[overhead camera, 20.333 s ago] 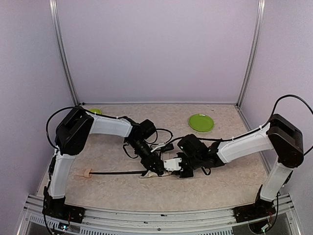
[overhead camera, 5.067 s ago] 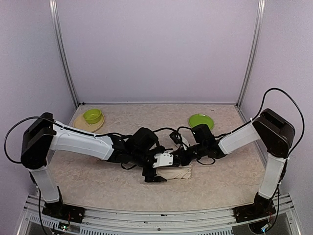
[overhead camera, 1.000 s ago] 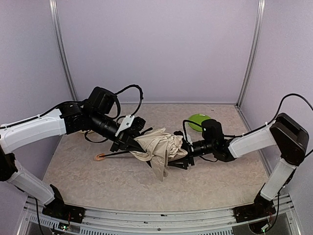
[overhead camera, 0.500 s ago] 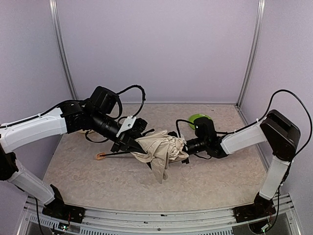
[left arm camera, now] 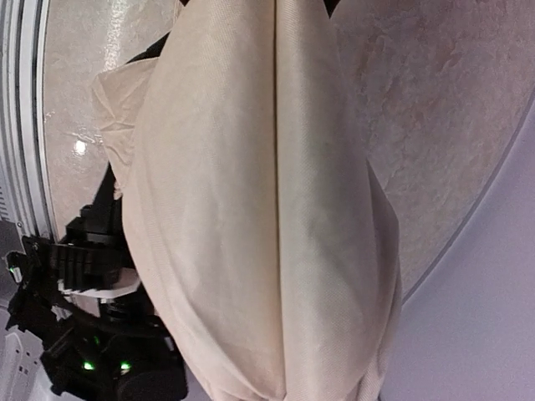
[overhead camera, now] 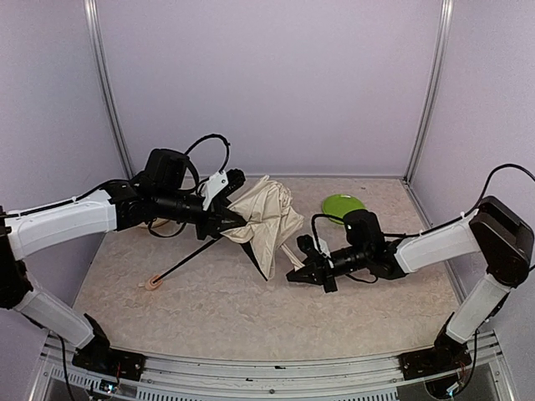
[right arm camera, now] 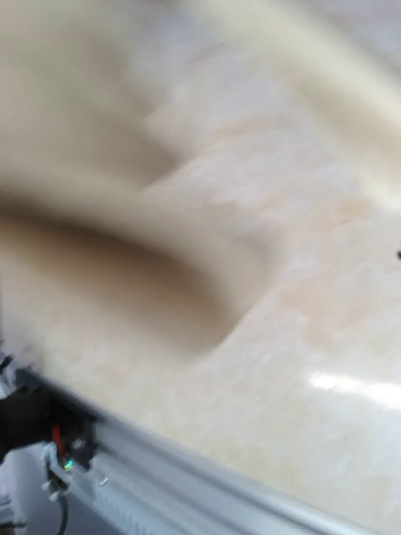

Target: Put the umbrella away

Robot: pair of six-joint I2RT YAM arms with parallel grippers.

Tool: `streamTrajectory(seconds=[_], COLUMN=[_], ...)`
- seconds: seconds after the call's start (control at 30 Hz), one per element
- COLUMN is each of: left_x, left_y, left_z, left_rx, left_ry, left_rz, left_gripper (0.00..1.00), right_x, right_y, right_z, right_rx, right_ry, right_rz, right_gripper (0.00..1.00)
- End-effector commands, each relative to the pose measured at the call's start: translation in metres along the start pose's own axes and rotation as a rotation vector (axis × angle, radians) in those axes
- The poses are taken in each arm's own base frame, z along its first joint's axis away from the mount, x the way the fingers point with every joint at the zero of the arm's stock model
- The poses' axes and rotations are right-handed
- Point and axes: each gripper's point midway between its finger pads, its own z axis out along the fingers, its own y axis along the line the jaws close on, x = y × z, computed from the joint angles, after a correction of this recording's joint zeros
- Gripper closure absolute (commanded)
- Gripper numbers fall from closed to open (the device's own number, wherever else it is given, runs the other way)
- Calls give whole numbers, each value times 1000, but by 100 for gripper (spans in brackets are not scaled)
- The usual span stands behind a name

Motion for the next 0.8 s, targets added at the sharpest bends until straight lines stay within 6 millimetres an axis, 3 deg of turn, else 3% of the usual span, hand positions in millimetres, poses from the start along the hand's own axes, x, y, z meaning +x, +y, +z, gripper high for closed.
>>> streamTrajectory(seconds=[0.0,0.17,0.3,0.4,0.5,0.63,0.77], left_x=[-11,23,58,86,121,138,152], left_y=[79,118,115,70,24,-29,-78], left_z=[-1,14,49,90,120,138,150], left_rx=[-340,-456,-443,-355,-211,-15,176], left_ry=[-25,71,220,367,458,460,490], left_rz=[-110,-244,-229,-102,-62,-45,4], left_gripper=[100,100,100,100,100,100,100], right_x=[-9,-31,-75,-120,-151,-141,-127], right_y=[41,81,94,87,60,-2,-37], right_z=[3,11,8,-1,-20,-42,-56], right_rx=[-110,-293,-405,-404,-323,-88,83], right_ry=[26,49,-19,-120,-222,-272,-332], right_rz=[24,30,6,-53,8,179,284], right_gripper=[100,100,100,100,100,100,100])
